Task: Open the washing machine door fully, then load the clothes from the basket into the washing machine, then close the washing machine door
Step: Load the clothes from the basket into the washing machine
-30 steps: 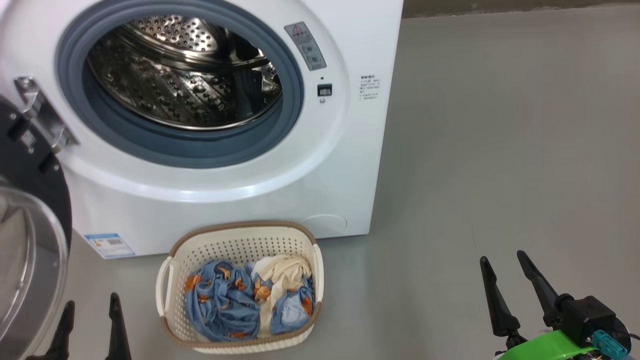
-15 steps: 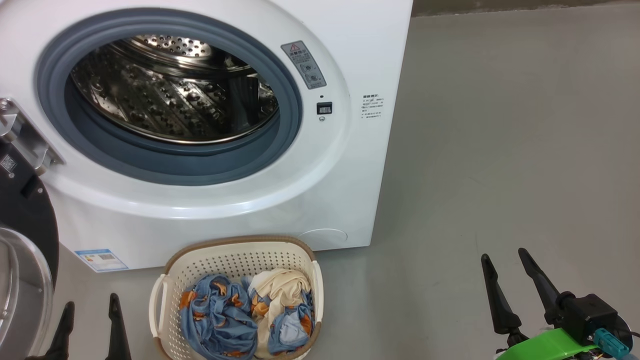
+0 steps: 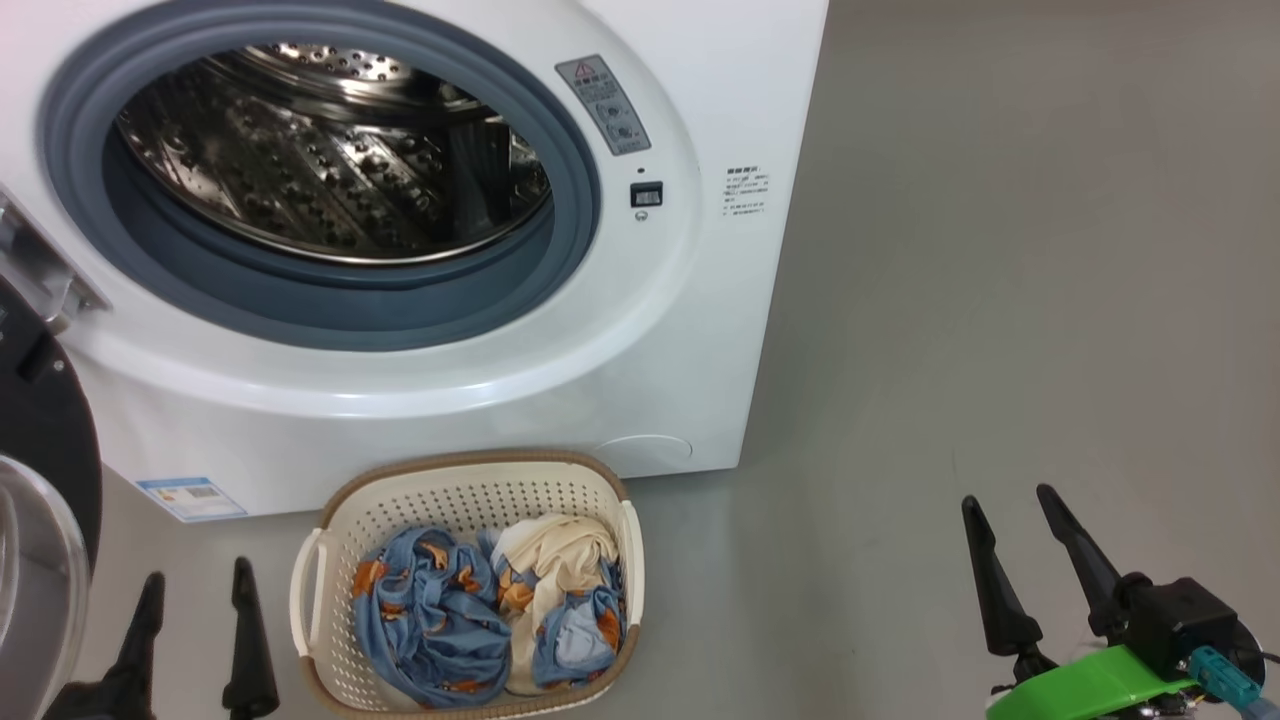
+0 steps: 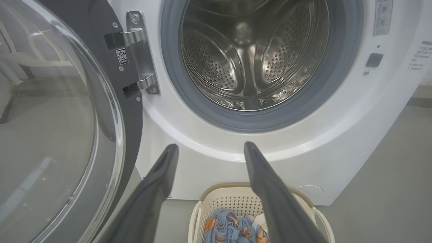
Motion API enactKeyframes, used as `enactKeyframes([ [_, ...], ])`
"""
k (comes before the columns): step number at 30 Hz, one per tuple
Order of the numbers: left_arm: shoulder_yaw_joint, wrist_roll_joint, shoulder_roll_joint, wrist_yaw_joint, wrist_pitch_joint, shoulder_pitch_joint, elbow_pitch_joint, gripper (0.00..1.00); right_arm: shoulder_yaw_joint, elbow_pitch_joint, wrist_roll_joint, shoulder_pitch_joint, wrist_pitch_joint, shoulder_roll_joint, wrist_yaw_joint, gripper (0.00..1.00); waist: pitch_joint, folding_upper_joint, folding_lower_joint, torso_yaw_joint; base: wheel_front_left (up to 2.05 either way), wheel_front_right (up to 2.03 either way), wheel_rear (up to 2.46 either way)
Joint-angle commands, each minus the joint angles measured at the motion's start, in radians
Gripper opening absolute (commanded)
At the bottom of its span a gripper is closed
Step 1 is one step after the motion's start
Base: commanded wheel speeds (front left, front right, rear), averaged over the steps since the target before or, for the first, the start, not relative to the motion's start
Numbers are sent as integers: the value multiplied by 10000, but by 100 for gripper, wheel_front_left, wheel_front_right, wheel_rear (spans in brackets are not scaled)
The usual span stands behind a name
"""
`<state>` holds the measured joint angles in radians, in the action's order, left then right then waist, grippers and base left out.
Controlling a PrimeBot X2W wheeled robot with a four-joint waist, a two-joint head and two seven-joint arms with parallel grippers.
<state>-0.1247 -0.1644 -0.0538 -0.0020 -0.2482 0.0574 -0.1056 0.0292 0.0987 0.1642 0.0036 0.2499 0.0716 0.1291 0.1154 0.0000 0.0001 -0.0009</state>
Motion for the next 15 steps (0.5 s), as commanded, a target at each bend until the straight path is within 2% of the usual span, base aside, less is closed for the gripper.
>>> enactKeyframes([
  [1, -248, -77, -109, -67, -135, -463, 155, 100, -257, -304, 35, -397, 118, 92, 16, 100, 185, 0, -1, -28, 0, 0, 0],
  [15, 352, -14, -134, -482, -135, -2354, -828, 100, -401, -447, -36, -1078, 118, 89, 16, 100, 2196, 0, -1, -114, 0, 0, 0],
])
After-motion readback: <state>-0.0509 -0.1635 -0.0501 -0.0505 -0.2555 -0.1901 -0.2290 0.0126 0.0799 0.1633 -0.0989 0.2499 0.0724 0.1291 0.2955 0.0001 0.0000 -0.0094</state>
